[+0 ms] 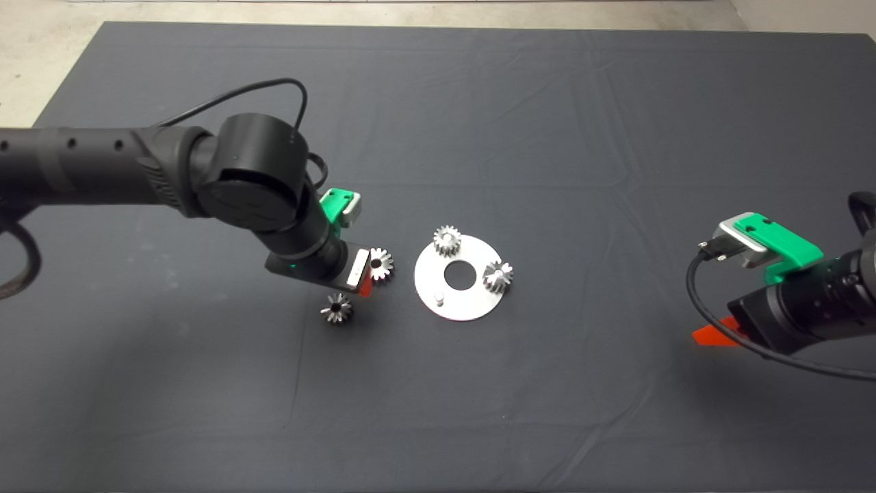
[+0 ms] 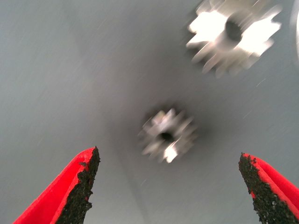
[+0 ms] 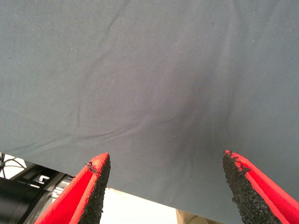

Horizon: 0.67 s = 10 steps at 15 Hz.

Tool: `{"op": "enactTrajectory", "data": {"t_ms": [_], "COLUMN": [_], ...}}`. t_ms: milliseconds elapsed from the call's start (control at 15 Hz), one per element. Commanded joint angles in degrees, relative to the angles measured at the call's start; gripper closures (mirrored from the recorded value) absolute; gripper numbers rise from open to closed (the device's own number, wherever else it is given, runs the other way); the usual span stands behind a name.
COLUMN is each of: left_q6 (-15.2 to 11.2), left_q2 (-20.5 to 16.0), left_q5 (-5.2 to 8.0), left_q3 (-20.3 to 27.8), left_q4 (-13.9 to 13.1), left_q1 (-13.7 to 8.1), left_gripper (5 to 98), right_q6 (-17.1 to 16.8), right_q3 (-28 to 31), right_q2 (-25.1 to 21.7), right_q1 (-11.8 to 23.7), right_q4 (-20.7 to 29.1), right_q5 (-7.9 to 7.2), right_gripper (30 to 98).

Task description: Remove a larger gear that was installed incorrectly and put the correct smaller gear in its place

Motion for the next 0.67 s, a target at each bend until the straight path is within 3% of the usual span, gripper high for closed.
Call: {"op": "enactTrajectory", "data": {"t_ms": [0, 200, 400, 600], "left_q6": [-0.58, -0.58, 0.59, 4.08], "left_q2": [-3.68, -5.54, -4.93, -2.82], "left_q5": [3.63, 3.45, 3.45, 3.45], "left_q3": [4.4, 5.8, 2.88, -0.61], "left_q4": [-3.56, -4.38, -4.57, -7.27], "left_q1": [-1.25, -1.07, -0.8, -0.8], "left_gripper": [29.2, 29.2, 24.0, 24.0], "right_q6": [0.46, 0.46, 0.46, 1.24], "right_q3": [0.35, 0.43, 0.71, 1.4], "right_q2": [0.25, 0.25, 0.25, 0.16], "right_q1": [0.52, 0.52, 0.53, 0.52], "right_q4": [0.28, 0.28, 0.28, 0.19], "right_q5": [-4.12, -4.13, -4.05, -4.05], "right_gripper": [64.9, 64.9, 64.9, 64.9]}}
